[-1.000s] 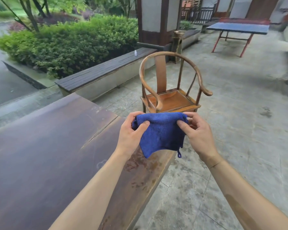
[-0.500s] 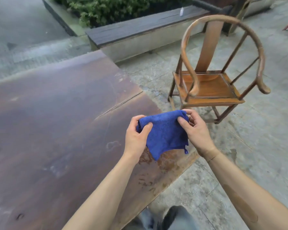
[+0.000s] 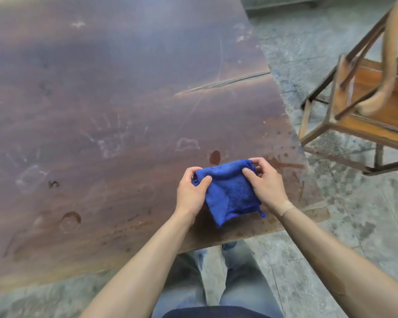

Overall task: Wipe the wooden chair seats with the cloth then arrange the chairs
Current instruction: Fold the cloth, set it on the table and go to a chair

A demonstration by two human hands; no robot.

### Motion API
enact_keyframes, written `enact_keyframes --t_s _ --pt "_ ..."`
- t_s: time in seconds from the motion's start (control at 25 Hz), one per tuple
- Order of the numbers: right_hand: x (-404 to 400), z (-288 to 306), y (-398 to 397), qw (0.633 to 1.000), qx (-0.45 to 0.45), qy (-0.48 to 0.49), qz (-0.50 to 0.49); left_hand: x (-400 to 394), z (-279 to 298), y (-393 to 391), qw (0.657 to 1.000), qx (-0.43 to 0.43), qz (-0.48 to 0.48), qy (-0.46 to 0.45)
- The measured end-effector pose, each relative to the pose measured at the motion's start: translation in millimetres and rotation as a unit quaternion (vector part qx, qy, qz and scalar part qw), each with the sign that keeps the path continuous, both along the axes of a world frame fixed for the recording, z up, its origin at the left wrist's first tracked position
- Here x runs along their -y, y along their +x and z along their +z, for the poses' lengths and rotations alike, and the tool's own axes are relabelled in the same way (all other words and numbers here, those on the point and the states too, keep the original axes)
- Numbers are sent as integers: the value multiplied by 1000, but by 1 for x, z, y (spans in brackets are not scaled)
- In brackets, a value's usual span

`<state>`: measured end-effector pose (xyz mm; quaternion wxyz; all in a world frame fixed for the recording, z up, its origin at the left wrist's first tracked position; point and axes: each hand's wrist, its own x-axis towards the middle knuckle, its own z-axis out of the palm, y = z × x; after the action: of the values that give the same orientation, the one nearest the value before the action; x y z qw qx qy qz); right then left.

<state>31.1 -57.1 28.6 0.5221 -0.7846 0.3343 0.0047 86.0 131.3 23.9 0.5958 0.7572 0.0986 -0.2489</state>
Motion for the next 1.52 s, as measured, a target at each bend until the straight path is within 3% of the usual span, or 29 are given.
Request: enact_keyframes --t_s 0.24,0.4,0.48,0.64,0.76,0.92,1.12,1.24,1.4,1.52 --pt "1 -28 10 986 -65 -144 53 -3 -26 8 982 63 -64 169" --pt "8 -15 10 983 -66 -163 52 -14 -16 15 953 89 -110 269" --pt "18 9 12 983 -20 -173 55 -11 5 26 949 153 -113 251" --pt "43 87 3 958 113 -256 59 16 78 56 933 295 -165 122" --pt "62 147 -29 918 147 -367 17 50 139 68 856 417 -301 60" --pt "85 197 -96 868 147 -467 -80 119 199 58 753 505 -421 -32" --pt "106 232 -213 796 74 -559 -217 211 232 -7 617 620 -482 -57" --pt "117 238 -281 765 42 -571 -295 254 235 -58 555 667 -490 -86" --pt "136 235 -367 723 -17 -595 -351 310 233 -140 497 699 -501 -112" --pt "157 232 -424 706 -36 -601 -373 350 229 -202 487 700 -511 -110"
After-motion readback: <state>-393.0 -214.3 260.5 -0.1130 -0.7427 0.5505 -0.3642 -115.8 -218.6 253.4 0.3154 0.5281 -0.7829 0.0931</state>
